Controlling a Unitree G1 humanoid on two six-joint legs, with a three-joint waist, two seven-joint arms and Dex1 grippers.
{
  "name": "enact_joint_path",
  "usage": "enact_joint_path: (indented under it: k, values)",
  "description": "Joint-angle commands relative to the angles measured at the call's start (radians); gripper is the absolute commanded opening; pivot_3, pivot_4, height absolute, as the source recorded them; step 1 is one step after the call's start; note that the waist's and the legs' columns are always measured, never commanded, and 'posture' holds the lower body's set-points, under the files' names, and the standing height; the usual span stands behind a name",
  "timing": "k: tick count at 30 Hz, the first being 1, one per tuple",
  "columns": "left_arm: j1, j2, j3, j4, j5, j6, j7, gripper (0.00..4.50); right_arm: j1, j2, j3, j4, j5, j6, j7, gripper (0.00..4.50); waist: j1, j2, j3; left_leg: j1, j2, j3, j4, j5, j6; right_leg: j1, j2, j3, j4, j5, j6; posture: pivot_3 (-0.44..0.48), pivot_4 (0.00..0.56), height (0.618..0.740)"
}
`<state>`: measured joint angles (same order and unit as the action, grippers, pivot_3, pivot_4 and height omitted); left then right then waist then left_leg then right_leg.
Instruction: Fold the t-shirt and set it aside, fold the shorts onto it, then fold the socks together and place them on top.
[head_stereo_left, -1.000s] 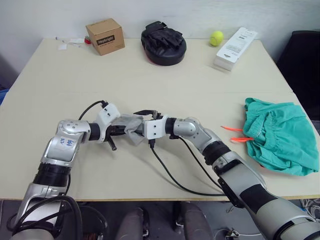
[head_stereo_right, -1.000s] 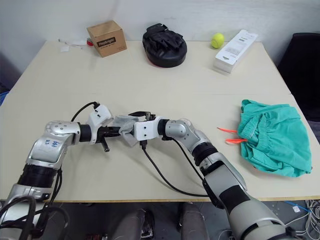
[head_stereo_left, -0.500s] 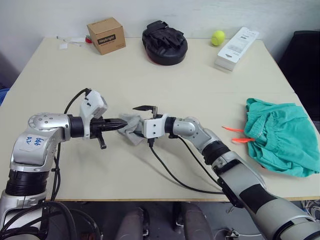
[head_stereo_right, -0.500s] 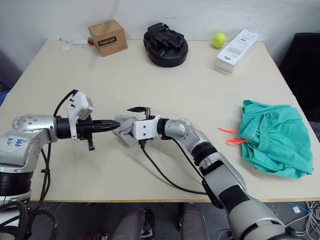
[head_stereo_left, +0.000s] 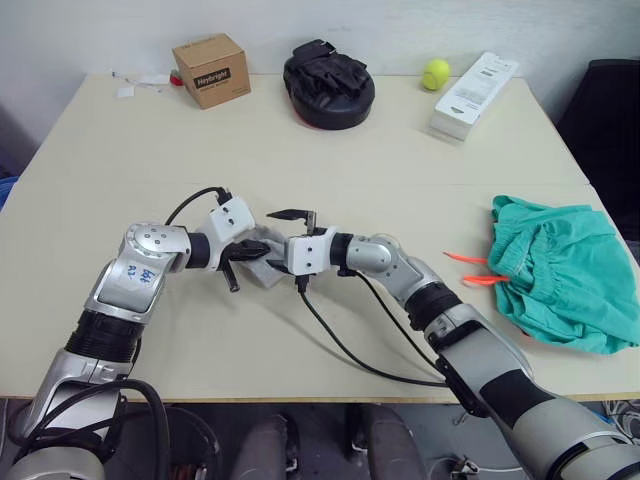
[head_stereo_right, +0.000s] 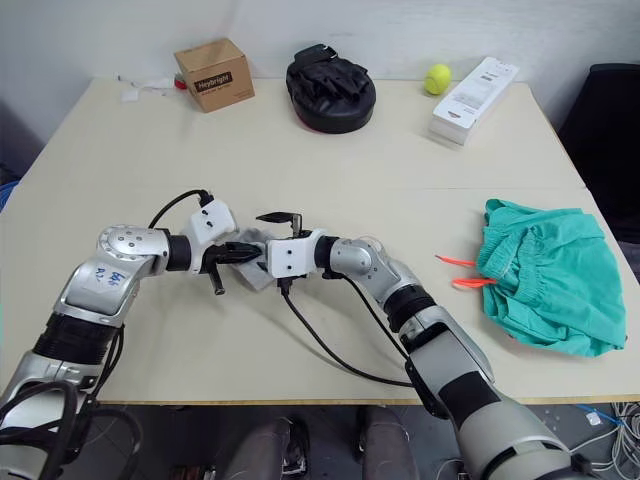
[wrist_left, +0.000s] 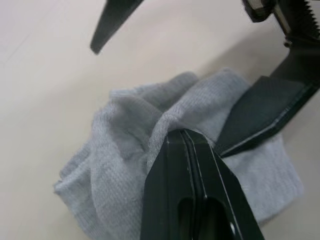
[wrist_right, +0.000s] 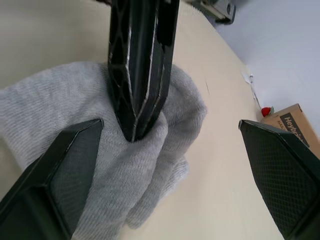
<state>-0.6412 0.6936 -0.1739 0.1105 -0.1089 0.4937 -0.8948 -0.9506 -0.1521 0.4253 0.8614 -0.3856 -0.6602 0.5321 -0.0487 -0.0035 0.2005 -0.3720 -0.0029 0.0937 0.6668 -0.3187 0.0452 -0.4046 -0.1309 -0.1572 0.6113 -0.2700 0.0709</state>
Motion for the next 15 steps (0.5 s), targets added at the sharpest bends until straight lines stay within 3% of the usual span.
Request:
enact_joint_path:
  k: [1, 7, 8, 11, 15]
  values:
    - [-0.006, 0.010, 0.039, -0.010, -0.004, -0.009, 0.003, 0.00, 0.034, -0.022, -0.012, -0.082, 0.024, 0.011, 0.020, 4.46, 0.001, 0.000, 0.000, 0.000, 0.000, 0.000, 0.000, 0.000, 0.000, 0.000, 0.000, 0.000, 0.000, 0.000, 0.000, 0.000, 0.150, 0.740]
    - [0.027, 0.008, 0.050, -0.026, -0.008, -0.005, 0.008, 0.00, 0.143, -0.054, -0.057, -0.364, 0.168, 0.178, 0.140, 4.46, 0.010, 0.000, 0.000, 0.000, 0.000, 0.000, 0.000, 0.000, 0.000, 0.000, 0.000, 0.000, 0.000, 0.000, 0.000, 0.000, 0.150, 0.740]
    - [0.031, 0.006, 0.054, -0.023, -0.010, -0.005, 0.011, 0.00, 0.156, -0.051, -0.060, -0.408, 0.193, 0.221, 0.164, 4.29, 0.012, 0.000, 0.000, 0.000, 0.000, 0.000, 0.000, 0.000, 0.000, 0.000, 0.000, 0.000, 0.000, 0.000, 0.000, 0.000, 0.150, 0.740]
    - [0.039, 0.001, 0.059, -0.015, -0.009, -0.006, 0.020, 0.00, 0.172, -0.032, -0.059, -0.480, 0.235, 0.331, 0.208, 3.53, 0.014, 0.000, 0.000, 0.000, 0.000, 0.000, 0.000, 0.000, 0.000, 0.000, 0.000, 0.000, 0.000, 0.000, 0.000, 0.000, 0.150, 0.740]
    - [0.036, -0.014, 0.062, 0.013, -0.002, -0.014, 0.035, 0.00, 0.144, 0.019, -0.046, -0.450, 0.221, 0.410, 0.185, 2.05, 0.019, 0.000, 0.000, 0.000, 0.000, 0.000, 0.001, 0.000, 0.000, -0.001, 0.000, 0.000, 0.001, 0.000, 0.000, 0.000, 0.150, 0.740]
